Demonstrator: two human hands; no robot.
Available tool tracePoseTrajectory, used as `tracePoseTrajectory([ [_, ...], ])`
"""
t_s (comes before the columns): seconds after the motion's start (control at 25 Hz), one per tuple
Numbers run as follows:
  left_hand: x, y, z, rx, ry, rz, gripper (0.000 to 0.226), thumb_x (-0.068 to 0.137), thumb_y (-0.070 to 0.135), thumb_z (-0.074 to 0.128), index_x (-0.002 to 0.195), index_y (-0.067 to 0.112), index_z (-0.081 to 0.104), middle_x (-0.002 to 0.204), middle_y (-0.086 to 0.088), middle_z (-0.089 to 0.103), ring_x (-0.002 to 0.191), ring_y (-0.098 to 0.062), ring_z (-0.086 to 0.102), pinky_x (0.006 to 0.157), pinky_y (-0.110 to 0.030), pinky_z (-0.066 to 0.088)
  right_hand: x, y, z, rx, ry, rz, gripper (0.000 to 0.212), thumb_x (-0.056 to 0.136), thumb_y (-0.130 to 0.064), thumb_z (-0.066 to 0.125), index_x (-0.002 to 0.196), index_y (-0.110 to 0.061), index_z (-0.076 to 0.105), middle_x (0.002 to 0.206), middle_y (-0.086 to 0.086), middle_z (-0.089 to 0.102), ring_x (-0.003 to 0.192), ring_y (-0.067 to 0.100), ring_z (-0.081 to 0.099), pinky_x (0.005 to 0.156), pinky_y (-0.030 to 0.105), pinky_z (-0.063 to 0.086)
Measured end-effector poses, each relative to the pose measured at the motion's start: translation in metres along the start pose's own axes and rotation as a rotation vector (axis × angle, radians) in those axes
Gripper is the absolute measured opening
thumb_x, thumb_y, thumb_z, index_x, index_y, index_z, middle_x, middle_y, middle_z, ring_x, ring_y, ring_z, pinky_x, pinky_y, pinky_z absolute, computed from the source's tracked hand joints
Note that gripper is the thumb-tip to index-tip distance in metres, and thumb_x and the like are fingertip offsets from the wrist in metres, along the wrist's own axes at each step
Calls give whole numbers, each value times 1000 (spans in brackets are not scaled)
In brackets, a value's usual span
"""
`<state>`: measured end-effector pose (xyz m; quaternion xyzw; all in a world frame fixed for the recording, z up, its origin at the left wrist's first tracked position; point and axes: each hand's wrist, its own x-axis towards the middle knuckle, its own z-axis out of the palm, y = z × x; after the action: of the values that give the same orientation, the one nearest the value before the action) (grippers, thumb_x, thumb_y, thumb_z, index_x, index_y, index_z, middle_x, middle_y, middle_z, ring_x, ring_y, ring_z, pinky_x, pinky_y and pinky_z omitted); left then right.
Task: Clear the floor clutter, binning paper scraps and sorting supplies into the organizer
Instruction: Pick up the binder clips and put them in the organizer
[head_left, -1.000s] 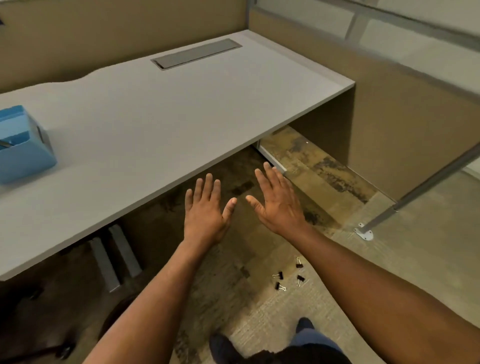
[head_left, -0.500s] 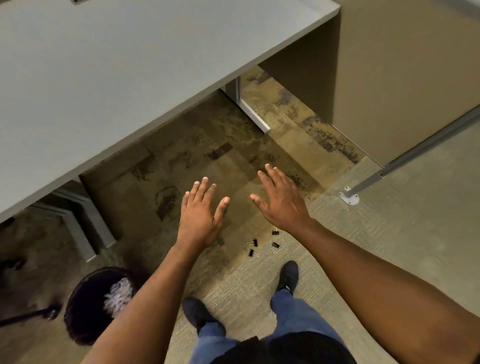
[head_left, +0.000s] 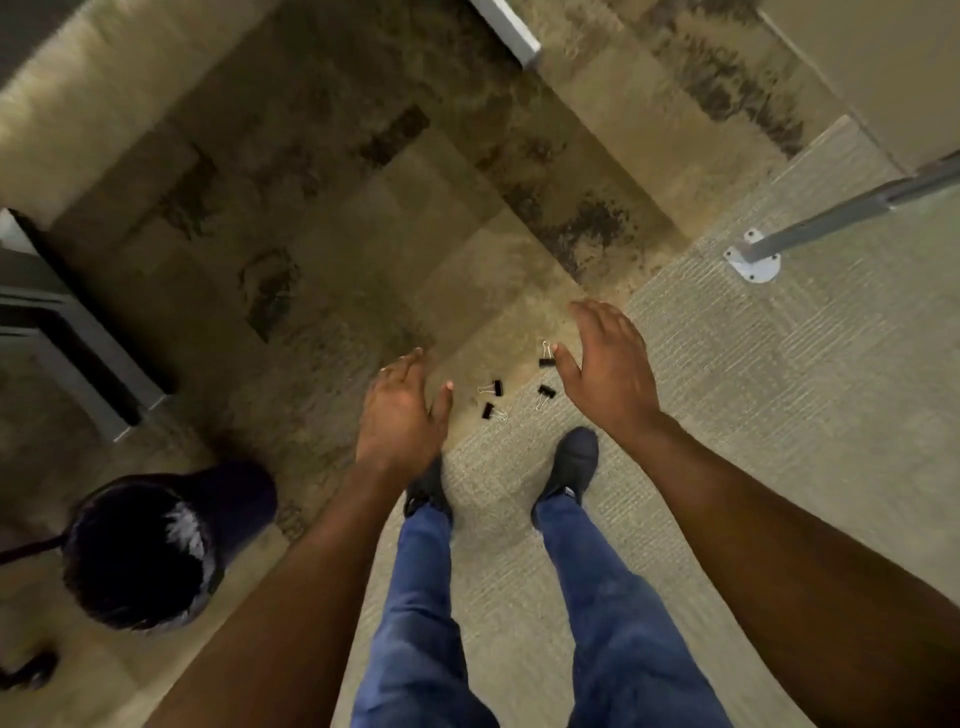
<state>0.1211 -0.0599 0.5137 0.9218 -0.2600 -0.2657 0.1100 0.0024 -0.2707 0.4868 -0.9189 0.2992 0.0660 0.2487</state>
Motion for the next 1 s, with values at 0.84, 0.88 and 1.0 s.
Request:
tracePoseTrajectory([
  [0.84, 153, -150, 456, 198, -430, 109, 60, 78, -7, 57, 129, 22, 43, 128, -12, 40, 107, -29, 50, 77, -41, 54, 56, 217, 444, 23, -303, 493, 47, 90, -49, 54, 111, -7, 49, 104, 16, 63, 97, 35, 61, 69, 31, 35],
  [0.88, 154, -152, 465, 236, -426, 169, 63, 77, -10, 57, 130, 20, 42, 130, -12, 37, 104, -29, 51, 74, -40, 55, 60, 217, 453, -11, -283, 497, 50, 91, -52, 51, 113, -7, 47, 106, 17, 63, 97, 36, 61, 67, 33, 36],
  [1.0, 157, -156, 482, 273, -409, 261, 55, 79, -11, 57, 126, 12, 45, 132, -14, 35, 101, -27, 52, 73, -38, 56, 70, 215, 465, -78, -278, 501, 54, 93, -52, 46, 119, -6, 44, 110, 17, 61, 98, 36, 61, 66, 34, 36],
])
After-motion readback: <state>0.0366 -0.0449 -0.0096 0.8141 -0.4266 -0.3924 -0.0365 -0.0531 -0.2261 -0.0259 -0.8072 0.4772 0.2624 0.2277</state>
